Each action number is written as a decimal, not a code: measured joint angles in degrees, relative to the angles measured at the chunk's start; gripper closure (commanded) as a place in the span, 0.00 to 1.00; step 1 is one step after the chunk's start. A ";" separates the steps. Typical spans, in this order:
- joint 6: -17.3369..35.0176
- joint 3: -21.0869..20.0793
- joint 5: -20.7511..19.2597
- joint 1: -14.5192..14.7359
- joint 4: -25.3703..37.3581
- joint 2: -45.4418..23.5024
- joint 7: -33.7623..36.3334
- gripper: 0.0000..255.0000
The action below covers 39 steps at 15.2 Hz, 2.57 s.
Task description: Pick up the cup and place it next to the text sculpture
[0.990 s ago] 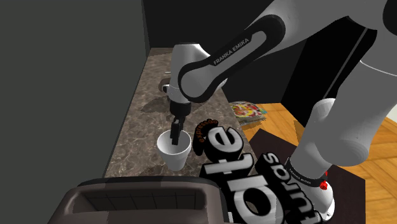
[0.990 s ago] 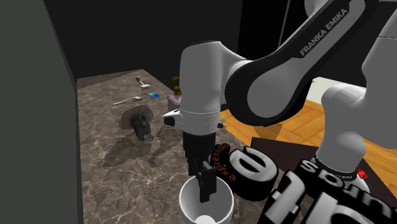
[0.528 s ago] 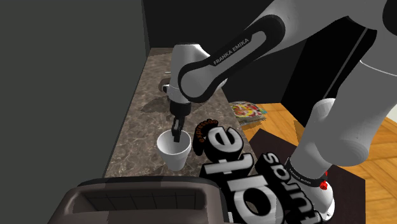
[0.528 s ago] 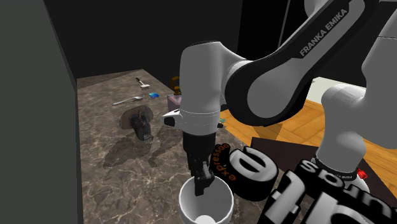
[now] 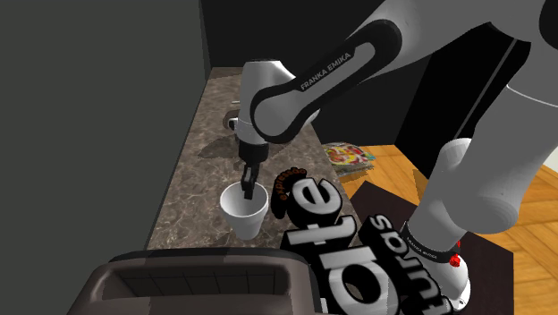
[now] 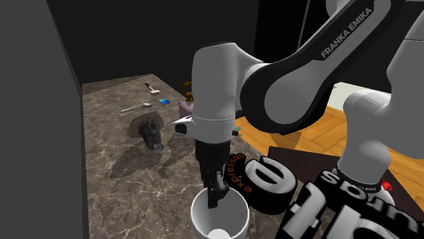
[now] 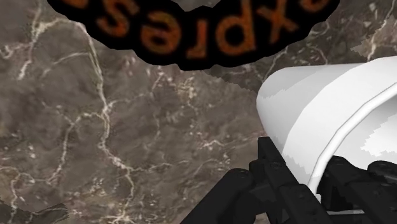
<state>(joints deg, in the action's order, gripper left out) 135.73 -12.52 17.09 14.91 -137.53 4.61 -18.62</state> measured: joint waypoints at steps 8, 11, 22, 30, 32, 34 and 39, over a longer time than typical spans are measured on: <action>-6.21 0.36 -0.63 -0.27 2.56 3.71 1.08 1.00; -8.25 0.50 -0.83 -0.37 3.60 4.71 1.40 1.00; -17.02 0.95 -1.68 -0.64 9.16 8.06 3.11 1.00; -23.22 1.30 -2.20 -0.82 13.90 9.61 4.23 1.00; -24.68 1.48 -2.33 -0.93 15.15 9.81 4.36 1.00; -26.20 1.56 -2.51 -0.99 16.74 9.77 4.65 1.00; -29.65 1.69 -2.73 -1.04 19.80 10.21 5.36 1.00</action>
<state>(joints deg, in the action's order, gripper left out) 106.08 -10.83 14.36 13.87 -117.73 14.82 -13.26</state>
